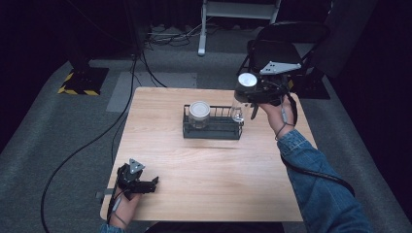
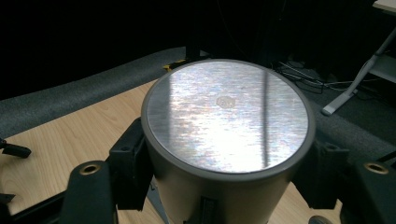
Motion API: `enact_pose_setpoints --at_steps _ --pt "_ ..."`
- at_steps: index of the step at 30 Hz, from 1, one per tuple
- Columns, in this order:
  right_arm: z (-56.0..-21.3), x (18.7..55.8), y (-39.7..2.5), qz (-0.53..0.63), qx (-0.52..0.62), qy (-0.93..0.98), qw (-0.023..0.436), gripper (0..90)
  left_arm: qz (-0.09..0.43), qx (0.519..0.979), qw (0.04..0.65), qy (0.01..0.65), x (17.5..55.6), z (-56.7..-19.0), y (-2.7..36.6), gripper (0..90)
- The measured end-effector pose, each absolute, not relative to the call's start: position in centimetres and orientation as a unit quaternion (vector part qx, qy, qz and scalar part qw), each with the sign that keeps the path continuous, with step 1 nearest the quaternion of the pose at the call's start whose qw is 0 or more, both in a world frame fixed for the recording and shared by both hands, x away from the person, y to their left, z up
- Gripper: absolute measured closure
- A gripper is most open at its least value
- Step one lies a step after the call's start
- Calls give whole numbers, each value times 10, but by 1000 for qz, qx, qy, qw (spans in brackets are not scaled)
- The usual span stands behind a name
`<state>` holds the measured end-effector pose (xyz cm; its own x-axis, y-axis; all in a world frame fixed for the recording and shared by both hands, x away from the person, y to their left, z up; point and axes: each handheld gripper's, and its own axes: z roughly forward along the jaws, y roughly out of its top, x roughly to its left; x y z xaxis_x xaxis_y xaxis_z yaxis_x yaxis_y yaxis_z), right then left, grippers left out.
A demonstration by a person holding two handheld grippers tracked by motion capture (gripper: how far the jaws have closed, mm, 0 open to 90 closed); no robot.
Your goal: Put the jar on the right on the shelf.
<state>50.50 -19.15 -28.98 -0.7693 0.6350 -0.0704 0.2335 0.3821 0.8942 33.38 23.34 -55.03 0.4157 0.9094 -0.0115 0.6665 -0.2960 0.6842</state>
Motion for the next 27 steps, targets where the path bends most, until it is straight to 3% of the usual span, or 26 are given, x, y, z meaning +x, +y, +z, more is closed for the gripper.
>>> enact_pose_setpoints --at_steps 27 --pt "-321 549 -163 488 261 813 181 320 193 784 314 500 333 -550 233 25"
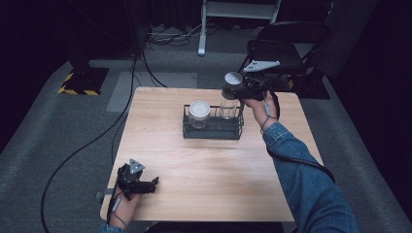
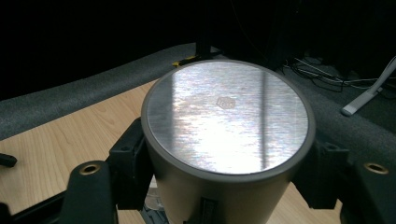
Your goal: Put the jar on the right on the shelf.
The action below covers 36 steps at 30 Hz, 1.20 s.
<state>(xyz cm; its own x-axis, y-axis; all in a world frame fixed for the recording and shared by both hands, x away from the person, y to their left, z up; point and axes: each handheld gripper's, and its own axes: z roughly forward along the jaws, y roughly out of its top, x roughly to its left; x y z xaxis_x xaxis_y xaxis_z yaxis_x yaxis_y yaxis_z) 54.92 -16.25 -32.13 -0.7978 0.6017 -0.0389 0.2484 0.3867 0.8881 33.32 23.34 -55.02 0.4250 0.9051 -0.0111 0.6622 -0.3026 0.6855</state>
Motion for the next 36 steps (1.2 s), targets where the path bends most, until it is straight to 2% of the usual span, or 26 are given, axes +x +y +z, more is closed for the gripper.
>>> enact_pose_setpoints --at_steps 22,36 --pt "-362 574 -159 478 267 822 159 320 194 784 314 499 333 -550 233 26" --pt "-378 577 -161 462 273 829 157 319 193 786 314 496 332 -550 234 27"
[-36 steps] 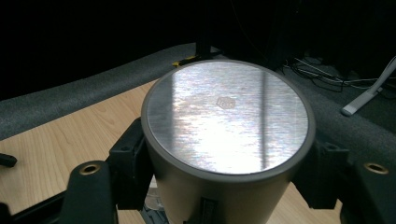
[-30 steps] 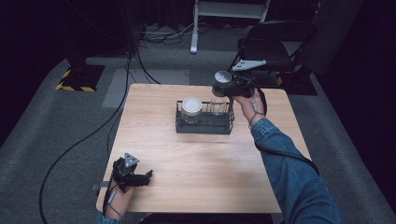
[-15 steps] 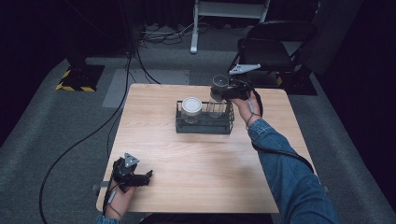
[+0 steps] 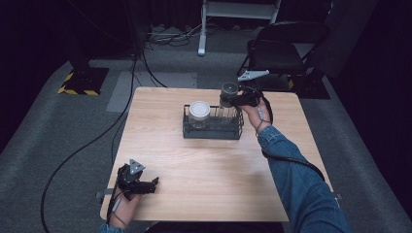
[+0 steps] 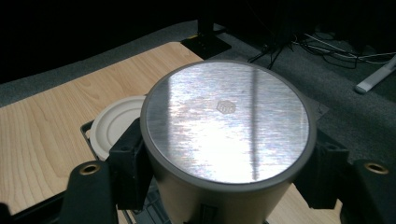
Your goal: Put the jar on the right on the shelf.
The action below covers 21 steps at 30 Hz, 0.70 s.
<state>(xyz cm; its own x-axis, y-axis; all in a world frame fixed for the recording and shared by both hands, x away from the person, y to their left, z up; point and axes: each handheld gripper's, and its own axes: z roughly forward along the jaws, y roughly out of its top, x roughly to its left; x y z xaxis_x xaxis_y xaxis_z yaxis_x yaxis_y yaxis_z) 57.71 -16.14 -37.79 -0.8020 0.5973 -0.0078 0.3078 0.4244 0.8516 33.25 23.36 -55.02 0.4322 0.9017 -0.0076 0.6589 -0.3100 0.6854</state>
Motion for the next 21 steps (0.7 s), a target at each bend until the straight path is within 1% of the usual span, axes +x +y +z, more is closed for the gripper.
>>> enact_pose_setpoints --at_steps 15,18,21 --pt "-382 574 -162 461 268 830 161 313 193 786 314 497 332 -550 233 28" --pt "-381 573 -162 466 270 827 159 281 193 786 314 497 332 -550 233 28" --pt "-378 572 -162 469 283 822 156 201 193 786 314 497 332 -550 233 28"
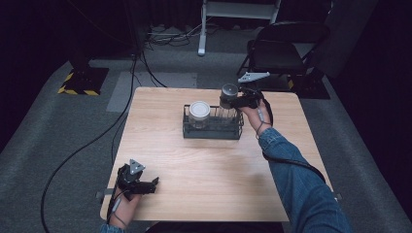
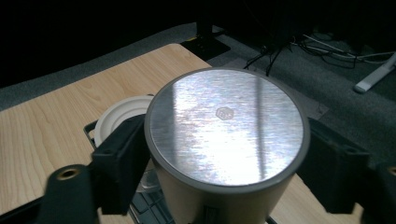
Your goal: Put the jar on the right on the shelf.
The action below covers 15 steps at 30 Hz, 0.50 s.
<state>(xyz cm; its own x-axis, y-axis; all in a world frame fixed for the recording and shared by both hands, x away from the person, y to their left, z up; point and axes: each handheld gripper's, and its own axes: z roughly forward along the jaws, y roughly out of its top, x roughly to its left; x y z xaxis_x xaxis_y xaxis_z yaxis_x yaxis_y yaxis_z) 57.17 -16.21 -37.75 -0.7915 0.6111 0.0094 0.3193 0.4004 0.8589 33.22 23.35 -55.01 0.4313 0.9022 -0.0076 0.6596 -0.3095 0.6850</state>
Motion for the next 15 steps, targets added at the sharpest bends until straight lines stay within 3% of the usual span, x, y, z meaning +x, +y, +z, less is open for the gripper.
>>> enact_pose_setpoints --at_steps 6,15 --pt "-370 563 -164 467 292 818 165 121 193 786 314 497 332 -550 233 28" --pt "-356 541 -175 472 289 812 186 79 194 785 313 498 332 -550 233 29"
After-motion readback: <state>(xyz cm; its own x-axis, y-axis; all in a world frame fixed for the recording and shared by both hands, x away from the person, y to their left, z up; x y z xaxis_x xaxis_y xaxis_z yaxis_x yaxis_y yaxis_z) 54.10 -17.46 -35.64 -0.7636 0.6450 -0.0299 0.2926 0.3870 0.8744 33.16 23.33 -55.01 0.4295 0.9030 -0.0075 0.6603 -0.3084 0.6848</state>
